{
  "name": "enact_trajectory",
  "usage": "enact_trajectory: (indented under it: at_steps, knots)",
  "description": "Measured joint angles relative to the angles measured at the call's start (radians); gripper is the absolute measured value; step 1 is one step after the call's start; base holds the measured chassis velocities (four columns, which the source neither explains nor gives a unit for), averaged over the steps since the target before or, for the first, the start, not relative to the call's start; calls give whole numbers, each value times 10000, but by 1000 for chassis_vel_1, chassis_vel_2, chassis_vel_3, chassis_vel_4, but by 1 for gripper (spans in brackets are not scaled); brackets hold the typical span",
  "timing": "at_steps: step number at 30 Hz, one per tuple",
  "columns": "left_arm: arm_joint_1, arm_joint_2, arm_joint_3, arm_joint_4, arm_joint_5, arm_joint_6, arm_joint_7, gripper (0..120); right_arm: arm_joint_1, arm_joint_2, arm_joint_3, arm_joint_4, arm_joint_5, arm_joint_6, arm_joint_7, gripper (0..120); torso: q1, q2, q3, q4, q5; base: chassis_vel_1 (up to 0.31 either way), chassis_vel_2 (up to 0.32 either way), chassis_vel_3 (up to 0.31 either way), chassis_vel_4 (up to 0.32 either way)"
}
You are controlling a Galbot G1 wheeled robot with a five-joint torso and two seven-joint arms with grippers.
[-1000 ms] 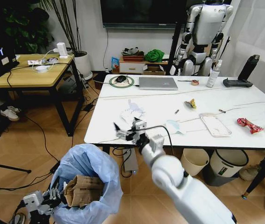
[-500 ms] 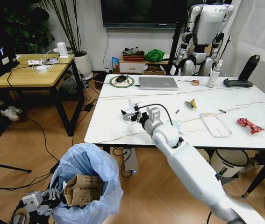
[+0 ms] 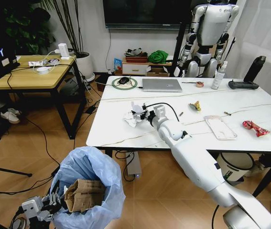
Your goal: Pick up the trash bin and place the trash from the table into it.
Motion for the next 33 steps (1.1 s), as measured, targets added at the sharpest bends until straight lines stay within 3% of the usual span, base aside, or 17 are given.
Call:
enact_trajectory:
  at_steps: [22, 29, 33]
  knots:
    - [1, 102, -104, -61, -109, 28, -15, 0, -362, -202, -66, 203, -87, 85, -157, 4, 0, 0, 0, 0, 1, 0, 0, 0, 0]
    - [-10, 89, -35, -78, -100, 28, -16, 0, -446, -337, 92, 667, 250, 137, -119, 0, 0, 0, 0, 1, 0, 0, 0, 0, 0]
    - [27, 121, -45, -83, -116, 21, -16, 0, -716, -680, 374, 1848, 1193, 420, -89, 0, 0, 0, 0, 0, 0, 0, 0, 0, 0]
